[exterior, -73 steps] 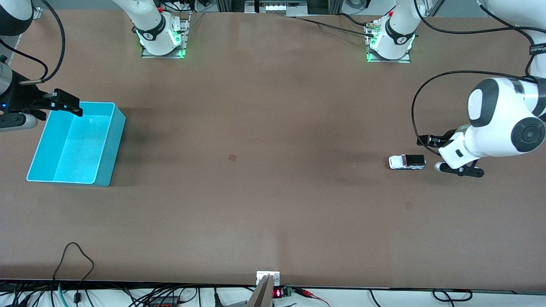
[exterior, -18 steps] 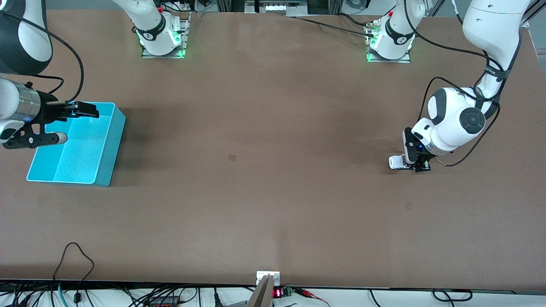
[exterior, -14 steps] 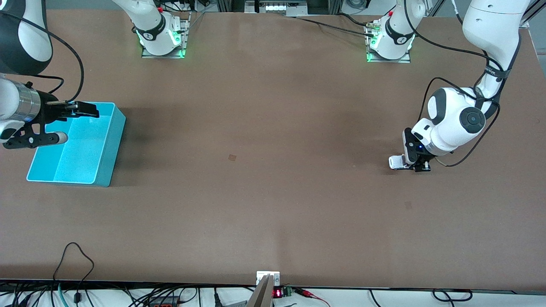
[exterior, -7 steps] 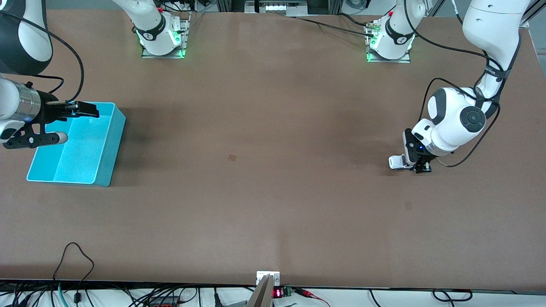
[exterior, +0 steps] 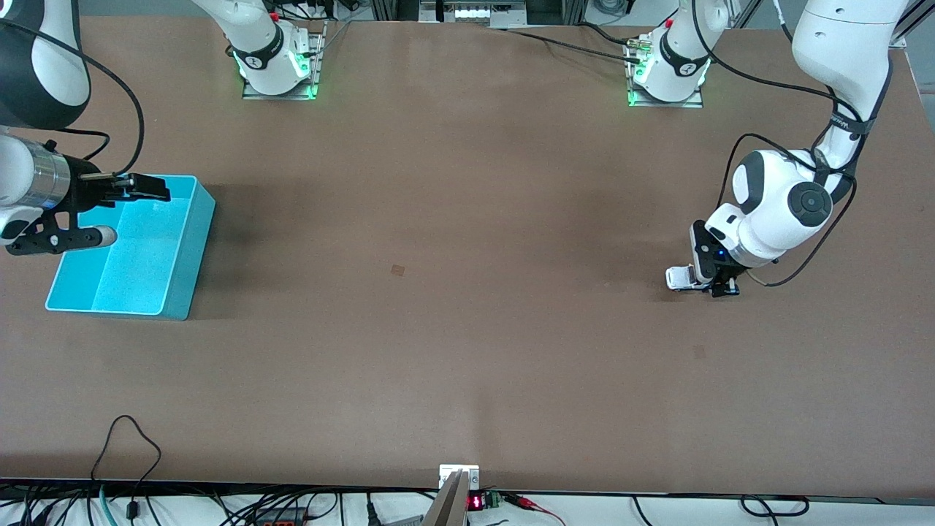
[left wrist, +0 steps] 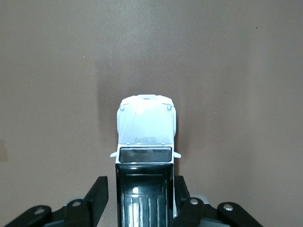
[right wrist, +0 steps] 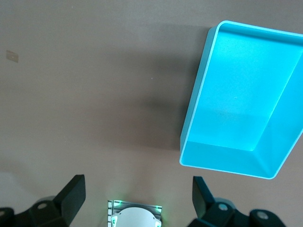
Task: Wind and store white jeep toy
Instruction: 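Close the left gripper on the jeep, pressing it onto the table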
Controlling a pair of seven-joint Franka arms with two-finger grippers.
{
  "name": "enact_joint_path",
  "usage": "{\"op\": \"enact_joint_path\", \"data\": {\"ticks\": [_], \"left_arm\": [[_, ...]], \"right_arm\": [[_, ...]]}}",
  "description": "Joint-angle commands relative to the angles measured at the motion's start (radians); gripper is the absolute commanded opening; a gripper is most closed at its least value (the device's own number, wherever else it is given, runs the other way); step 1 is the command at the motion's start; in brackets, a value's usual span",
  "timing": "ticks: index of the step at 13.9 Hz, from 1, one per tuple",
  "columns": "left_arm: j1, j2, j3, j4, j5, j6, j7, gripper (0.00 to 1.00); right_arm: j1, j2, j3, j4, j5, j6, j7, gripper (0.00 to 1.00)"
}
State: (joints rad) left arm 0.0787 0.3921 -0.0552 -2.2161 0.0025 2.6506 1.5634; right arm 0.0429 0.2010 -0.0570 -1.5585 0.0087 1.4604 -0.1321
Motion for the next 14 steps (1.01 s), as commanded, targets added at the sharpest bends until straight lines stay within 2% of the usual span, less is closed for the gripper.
{"op": "enact_joint_path", "data": {"ticks": [1,9,10,13,14], "left_arm": [[0.013,0.010,-0.009,0.003,0.016,0.017,0.012,0.65],[0.018,0.014,-0.008,0.001,0.017,0.029,0.012,0.64],[0.018,0.014,-0.008,0.001,0.017,0.029,0.012,0.61],[0.018,0.011,-0.008,0.001,0.017,0.029,0.012,0.41],[0.018,0.008,-0.008,0.001,0.017,0.026,0.012,0.38]], "right_arm": [[-0.005,0.003,0.000,0.011,0.004,-0.017,-0.014,1.00],[0.000,0.002,0.000,0.012,0.004,-0.017,-0.011,1.00],[-0.001,0.002,0.000,0.011,0.004,-0.017,-0.014,1.00],[-0.001,0.002,0.000,0.012,0.004,-0.017,-0.014,1.00],[-0.001,0.002,0.000,0.011,0.004,-0.017,-0.008,1.00]]}}
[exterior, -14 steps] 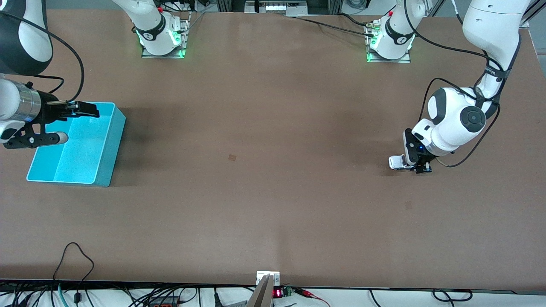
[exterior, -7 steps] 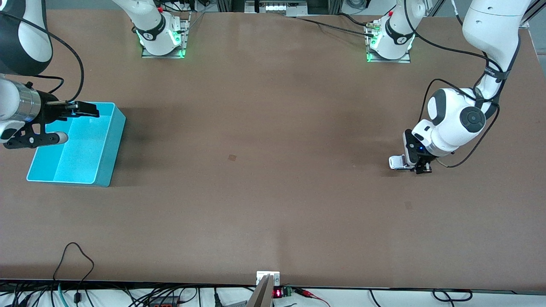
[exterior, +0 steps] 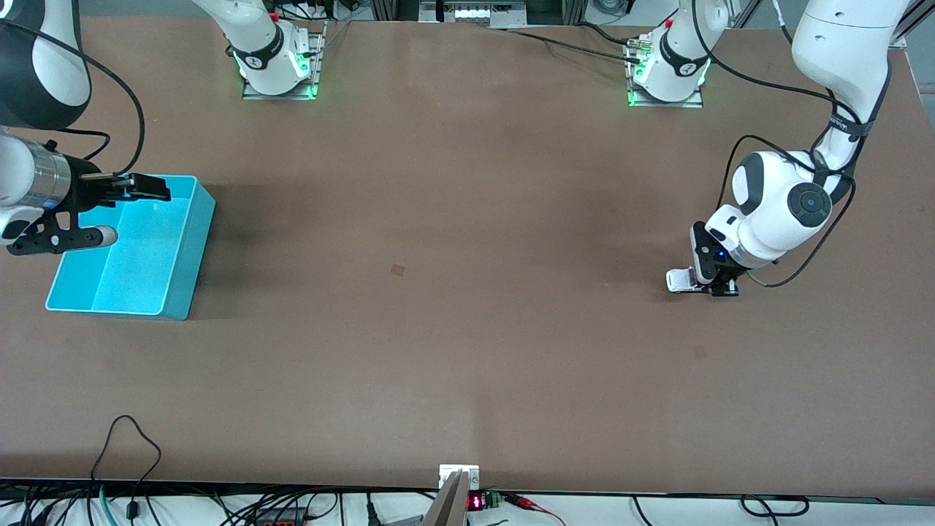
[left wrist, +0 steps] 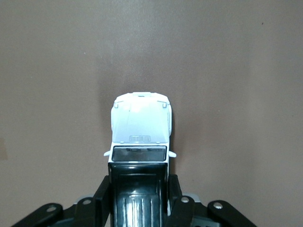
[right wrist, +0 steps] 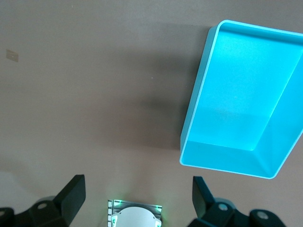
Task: Wind and store white jeep toy
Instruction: 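Close the left gripper on the jeep, pressing it onto the table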
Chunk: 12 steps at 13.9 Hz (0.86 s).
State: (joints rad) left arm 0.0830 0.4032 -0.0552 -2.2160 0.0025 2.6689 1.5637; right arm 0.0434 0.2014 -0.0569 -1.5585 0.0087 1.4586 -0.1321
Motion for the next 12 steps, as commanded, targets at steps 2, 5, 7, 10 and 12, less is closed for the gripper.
{"op": "enact_joint_path", "data": {"ticks": [2,5,7,10,12], "left_arm": [[0.014,-0.004,-0.008,0.002,0.017,0.003,0.012,0.34],[0.015,-0.003,-0.008,0.002,0.017,0.003,0.010,0.33],[0.017,0.000,-0.009,0.002,0.017,0.003,0.009,0.29],[0.027,0.000,-0.008,0.002,0.017,0.002,0.012,0.23],[0.037,0.005,-0.009,0.002,0.017,0.002,0.010,0.19]], "right_arm": [[0.003,0.000,0.000,0.015,0.002,-0.015,-0.008,1.00],[-0.005,0.006,0.000,0.014,0.004,-0.015,-0.011,1.00],[-0.001,0.004,0.000,0.014,0.004,-0.015,0.000,1.00],[0.003,0.004,0.000,0.014,0.004,-0.015,0.003,1.00],[0.003,0.004,0.000,0.014,0.004,-0.015,0.002,1.00]]}}
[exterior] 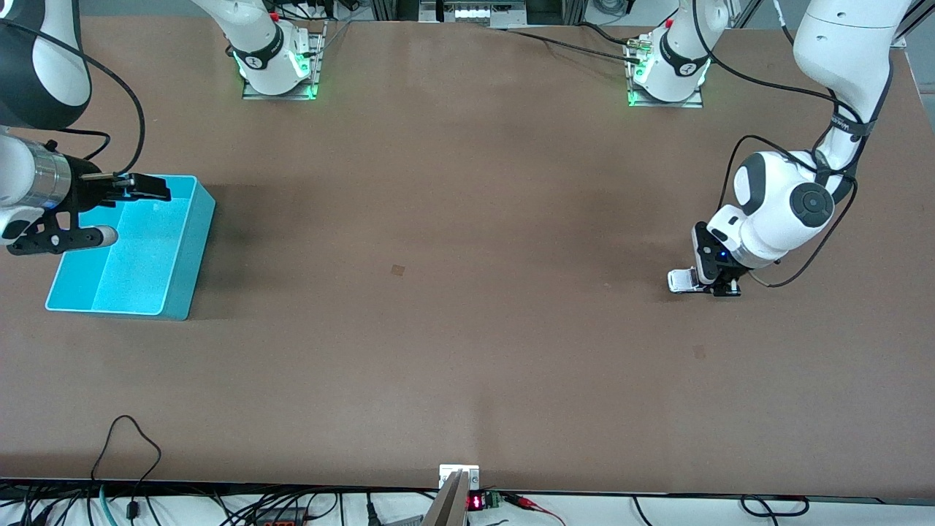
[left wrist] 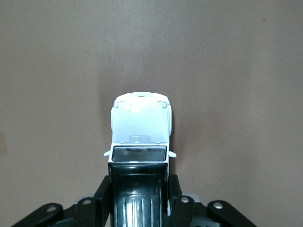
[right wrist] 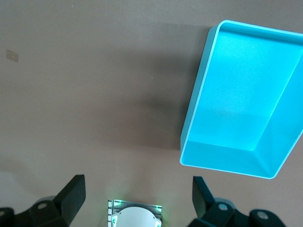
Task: Wind and store white jeep toy
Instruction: 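Close the left gripper on the jeep, pressing it onto the table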
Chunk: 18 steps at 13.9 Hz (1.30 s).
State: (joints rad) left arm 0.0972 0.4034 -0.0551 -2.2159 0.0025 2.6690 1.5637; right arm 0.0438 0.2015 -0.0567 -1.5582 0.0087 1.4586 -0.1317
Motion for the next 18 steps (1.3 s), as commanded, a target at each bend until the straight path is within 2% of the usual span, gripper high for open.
{"op": "enact_joint_path", "data": {"ticks": [1,7,18], "left_arm": [[0.022,0.005,-0.009,0.002,0.017,0.002,0.010,0.19],[0.024,0.023,-0.008,0.008,0.017,0.002,0.012,0.19],[0.117,0.067,-0.009,0.047,0.017,0.002,0.143,0.19]], "right_arm": [[0.002,0.004,0.001,0.013,0.005,-0.015,0.001,1.00],[0.002,0.004,0.001,0.015,0.005,-0.015,-0.008,1.00],[-0.004,0.004,0.000,0.013,0.007,-0.015,-0.012,1.00]]}}
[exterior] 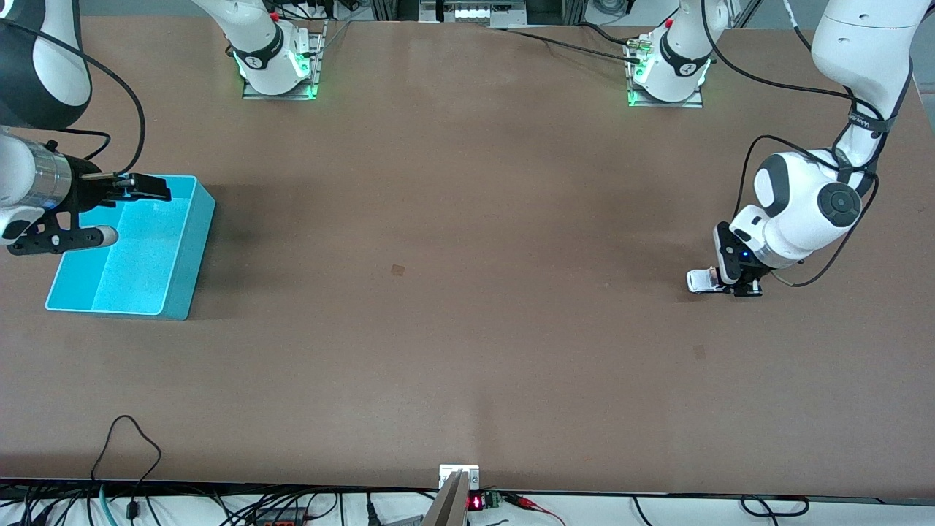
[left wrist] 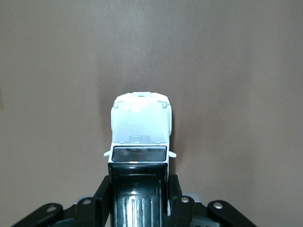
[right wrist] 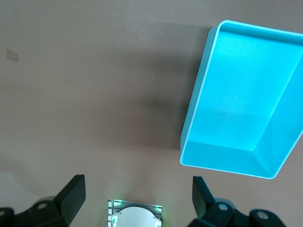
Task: Wind and store white jeep toy
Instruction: 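Drag the jeep backward along the table with the left gripper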
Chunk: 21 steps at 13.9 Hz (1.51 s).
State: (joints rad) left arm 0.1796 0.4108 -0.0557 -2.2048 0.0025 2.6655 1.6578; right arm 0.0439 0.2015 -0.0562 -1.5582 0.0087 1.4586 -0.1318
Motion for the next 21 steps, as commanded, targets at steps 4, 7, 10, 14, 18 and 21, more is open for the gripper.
{"op": "enact_joint_path", "data": {"ticks": [4,7,10,14,18,21], "left_arm": [[0.080,0.080,-0.007,0.043,0.017,0.005,0.062,0.19],[0.107,0.085,-0.009,0.045,0.017,0.005,0.103,0.19],[0.139,0.094,-0.007,0.054,0.017,0.005,0.132,0.19],[0.175,0.103,-0.009,0.068,0.017,0.005,0.183,0.19],[0.199,0.114,-0.007,0.079,0.017,0.005,0.211,0.19],[0.216,0.115,-0.009,0.079,0.017,0.005,0.230,0.19]], "right_arm": [[-0.006,0.006,-0.001,0.013,0.007,-0.015,-0.012,1.00],[-0.006,0.004,-0.001,0.013,0.007,-0.017,-0.012,1.00],[-0.006,0.004,-0.001,0.013,0.007,-0.015,-0.011,1.00],[-0.002,0.004,-0.001,0.013,0.007,-0.017,-0.008,1.00],[-0.002,0.004,-0.001,0.012,0.007,-0.017,-0.009,1.00],[-0.002,0.004,-0.001,0.012,0.007,-0.017,-0.009,1.00]]}}
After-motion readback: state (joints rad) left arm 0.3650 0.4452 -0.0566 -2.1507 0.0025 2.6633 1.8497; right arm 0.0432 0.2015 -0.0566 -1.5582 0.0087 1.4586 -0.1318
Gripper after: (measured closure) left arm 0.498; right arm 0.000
